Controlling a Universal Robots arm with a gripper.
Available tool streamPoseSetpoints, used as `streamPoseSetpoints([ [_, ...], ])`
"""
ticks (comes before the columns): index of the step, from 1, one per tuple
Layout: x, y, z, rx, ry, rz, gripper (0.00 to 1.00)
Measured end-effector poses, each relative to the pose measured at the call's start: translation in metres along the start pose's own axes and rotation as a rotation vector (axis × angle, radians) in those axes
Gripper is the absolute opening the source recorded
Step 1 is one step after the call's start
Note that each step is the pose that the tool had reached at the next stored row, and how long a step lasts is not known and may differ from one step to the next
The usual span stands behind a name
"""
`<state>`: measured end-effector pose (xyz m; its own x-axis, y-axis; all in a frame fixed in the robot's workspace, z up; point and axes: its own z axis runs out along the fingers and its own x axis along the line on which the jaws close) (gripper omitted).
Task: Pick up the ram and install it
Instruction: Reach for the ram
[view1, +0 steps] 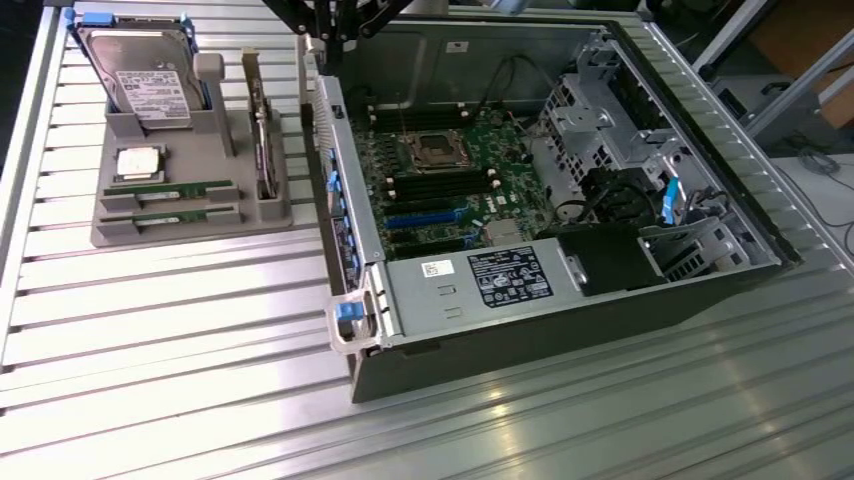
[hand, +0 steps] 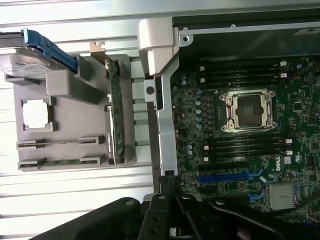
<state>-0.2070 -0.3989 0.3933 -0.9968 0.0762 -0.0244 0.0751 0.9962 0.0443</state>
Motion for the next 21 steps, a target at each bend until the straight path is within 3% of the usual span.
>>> streamPoseSetpoints([
  [21, 0.018, -0.0014, -0.0005, 0.0000, -0.0001, 0.000, 0.11],
])
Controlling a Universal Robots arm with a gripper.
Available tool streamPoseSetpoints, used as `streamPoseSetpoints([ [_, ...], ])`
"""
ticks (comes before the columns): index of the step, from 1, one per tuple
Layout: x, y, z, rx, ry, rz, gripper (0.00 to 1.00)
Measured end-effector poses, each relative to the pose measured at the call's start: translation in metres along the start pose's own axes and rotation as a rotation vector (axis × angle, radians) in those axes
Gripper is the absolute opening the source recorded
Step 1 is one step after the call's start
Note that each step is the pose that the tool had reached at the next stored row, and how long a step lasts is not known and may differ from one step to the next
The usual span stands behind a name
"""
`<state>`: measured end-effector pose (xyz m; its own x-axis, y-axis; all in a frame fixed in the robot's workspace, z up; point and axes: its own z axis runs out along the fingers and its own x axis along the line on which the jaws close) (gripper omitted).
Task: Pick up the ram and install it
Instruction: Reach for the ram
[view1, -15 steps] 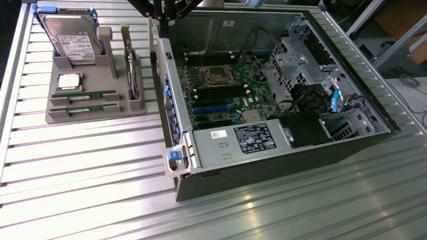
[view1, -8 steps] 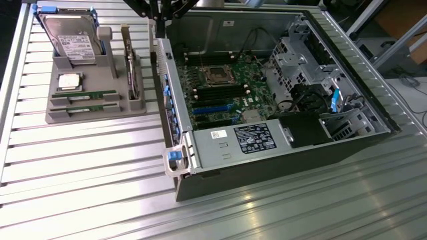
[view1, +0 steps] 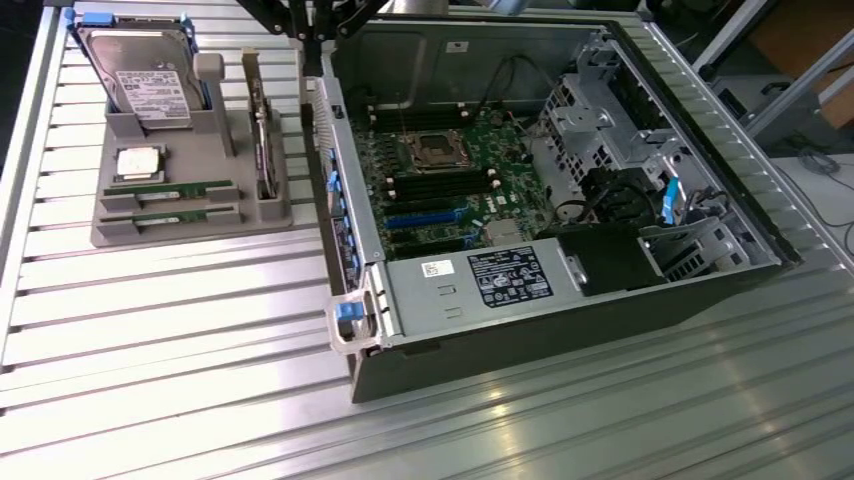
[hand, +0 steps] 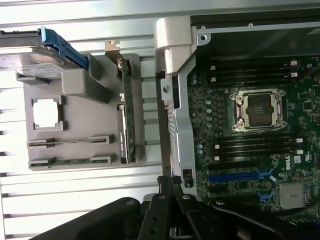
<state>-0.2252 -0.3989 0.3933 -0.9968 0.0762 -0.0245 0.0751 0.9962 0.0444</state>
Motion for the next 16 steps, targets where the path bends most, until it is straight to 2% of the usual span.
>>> streamPoseSetpoints([
  [16, 0.012, -0.0009, -0.0004, 0.0000, 0.0000, 0.000, 0.11],
])
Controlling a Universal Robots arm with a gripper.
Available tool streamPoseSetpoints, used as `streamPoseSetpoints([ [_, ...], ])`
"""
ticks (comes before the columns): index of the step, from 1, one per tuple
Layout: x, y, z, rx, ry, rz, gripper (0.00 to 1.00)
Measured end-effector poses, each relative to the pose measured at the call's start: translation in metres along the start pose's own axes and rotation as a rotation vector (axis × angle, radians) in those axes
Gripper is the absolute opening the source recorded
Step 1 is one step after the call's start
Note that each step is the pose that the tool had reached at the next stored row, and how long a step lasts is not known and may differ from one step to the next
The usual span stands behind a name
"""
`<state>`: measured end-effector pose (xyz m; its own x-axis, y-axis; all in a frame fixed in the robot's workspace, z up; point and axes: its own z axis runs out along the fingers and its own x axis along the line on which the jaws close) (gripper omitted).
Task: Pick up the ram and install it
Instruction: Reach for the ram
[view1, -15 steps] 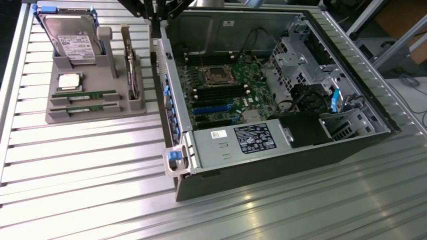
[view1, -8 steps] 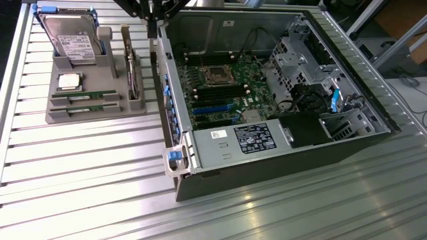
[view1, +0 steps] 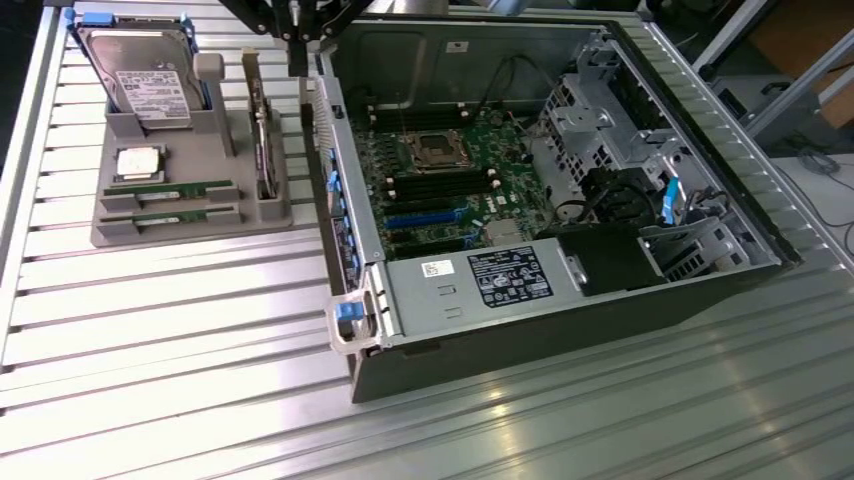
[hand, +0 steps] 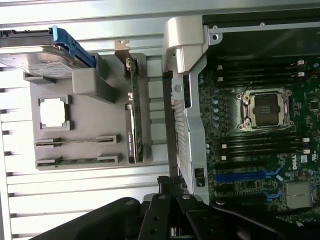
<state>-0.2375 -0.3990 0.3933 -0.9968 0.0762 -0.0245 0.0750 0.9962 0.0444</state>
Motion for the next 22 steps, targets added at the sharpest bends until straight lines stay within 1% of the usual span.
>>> streamPoseSetpoints([
  [8, 0.007, -0.0005, -0.0002, 0.0000, 0.0000, 0.000, 0.11],
  [15, 0.016, -0.0012, -0.0005, 0.0000, 0.0000, 0.000, 0.11],
  [17, 0.021, -0.0016, -0.0006, 0.0000, 0.0001, 0.000, 0.11],
  [22, 0.026, -0.0019, -0.0007, 0.0000, 0.0000, 0.000, 0.11],
])
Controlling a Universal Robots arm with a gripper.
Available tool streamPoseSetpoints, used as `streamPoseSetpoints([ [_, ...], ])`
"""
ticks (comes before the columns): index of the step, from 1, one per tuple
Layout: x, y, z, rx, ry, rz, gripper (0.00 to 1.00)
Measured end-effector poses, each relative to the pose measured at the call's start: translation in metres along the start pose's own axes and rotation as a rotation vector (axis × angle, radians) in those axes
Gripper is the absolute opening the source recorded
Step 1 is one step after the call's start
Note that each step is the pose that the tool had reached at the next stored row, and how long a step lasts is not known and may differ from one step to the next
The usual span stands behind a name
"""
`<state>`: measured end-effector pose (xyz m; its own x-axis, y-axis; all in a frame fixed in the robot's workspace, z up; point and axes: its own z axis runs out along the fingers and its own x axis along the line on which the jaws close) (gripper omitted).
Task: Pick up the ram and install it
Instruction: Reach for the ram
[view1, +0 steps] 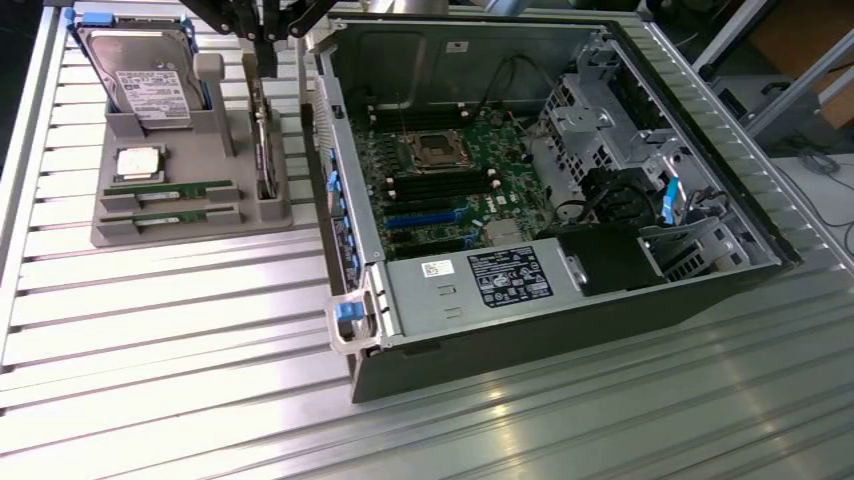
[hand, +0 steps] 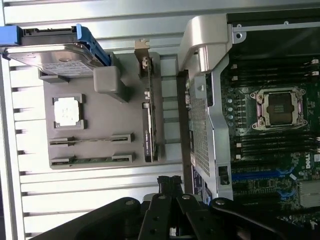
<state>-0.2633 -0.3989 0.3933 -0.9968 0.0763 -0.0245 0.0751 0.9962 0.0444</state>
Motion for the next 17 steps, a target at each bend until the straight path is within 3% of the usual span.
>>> streamPoseSetpoints([
  [17, 0.017, -0.0013, -0.0004, 0.0000, 0.0000, 0.000, 0.11],
])
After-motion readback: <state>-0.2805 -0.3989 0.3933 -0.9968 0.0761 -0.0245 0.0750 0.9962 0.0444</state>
